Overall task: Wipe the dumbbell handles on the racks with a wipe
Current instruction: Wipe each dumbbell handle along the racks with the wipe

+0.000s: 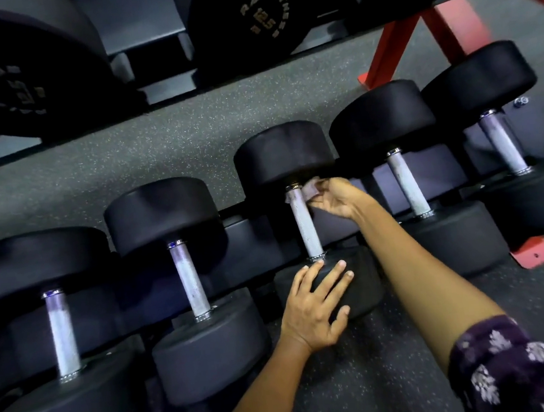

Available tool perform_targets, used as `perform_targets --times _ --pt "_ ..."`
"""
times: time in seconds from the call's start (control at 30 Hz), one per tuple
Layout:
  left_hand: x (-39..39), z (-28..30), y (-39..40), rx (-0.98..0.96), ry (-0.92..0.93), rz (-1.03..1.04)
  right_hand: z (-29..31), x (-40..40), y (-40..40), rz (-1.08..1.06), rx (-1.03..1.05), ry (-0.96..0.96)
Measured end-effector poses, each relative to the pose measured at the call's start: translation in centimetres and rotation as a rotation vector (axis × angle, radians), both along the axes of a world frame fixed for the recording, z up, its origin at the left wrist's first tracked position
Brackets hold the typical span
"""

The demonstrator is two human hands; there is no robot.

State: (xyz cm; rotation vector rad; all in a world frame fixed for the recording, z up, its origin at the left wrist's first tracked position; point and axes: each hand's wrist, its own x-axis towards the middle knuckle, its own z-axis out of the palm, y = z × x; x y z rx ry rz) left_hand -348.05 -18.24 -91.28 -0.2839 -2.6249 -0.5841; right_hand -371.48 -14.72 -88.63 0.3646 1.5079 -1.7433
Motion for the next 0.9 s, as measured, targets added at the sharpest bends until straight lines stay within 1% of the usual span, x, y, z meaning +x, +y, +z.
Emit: perform_targets --times 0.07,0.13,0.2,0.27,0.33,0.4,0.5,0.6,0.7,0.77,0.8,0.9 --pt "0.0 0.1 0.0 0.012 -0.007 0.004 0.0 -0.4 0.2 -0.024 -0.028 0.032" --pt "0.0 0.0 -0.1 0.014 -0.008 0.006 -0.2 -0.2 -1.2 0.014 0.011 0.062" --pt "0.1 0.0 -0.1 0.006 -0.006 0.004 -0.5 0.5 -2.4 0.008 0.039 0.062" --pt "0.0 0.1 -0.1 0.000 -0.009 0.009 -0.6 0.7 -2.2 0.044 0.061 0.070" --pt "0.0 0.2 0.1 0.007 -0.013 0.012 -0.2 0.5 -1.1 0.054 0.009 0.043" --pt "0.1 0.2 0.0 0.012 -0.015 0.009 0.0 0.3 -0.3 0.009 -0.021 0.053" --pt "0.0 0.2 -0.1 0.001 -0.013 0.008 0.8 1.2 -1.6 -0.039 -0.075 -0.008" --pt "0.1 0.1 -0.1 -0.003 -0.008 0.009 0.6 2.1 -2.3 0.051 -0.123 -0.119" --pt "0.2 -0.2 0.0 0.005 -0.006 0.004 -0.9 3.3 0.1 0.239 -0.046 -0.131" --pt "0.2 -0.3 0.1 0.000 -0.006 -0.002 -1.4 3.6 1.2 0.301 -0.023 -0.143" --pt "0.1 -0.2 0.1 0.000 -0.004 0.000 -1.3 3.3 1.0 0.272 -0.034 -0.153" --pt "0.0 -0.2 0.0 0.002 -0.005 -0.002 -0.2 1.9 -0.9 -0.018 -0.161 -0.214"
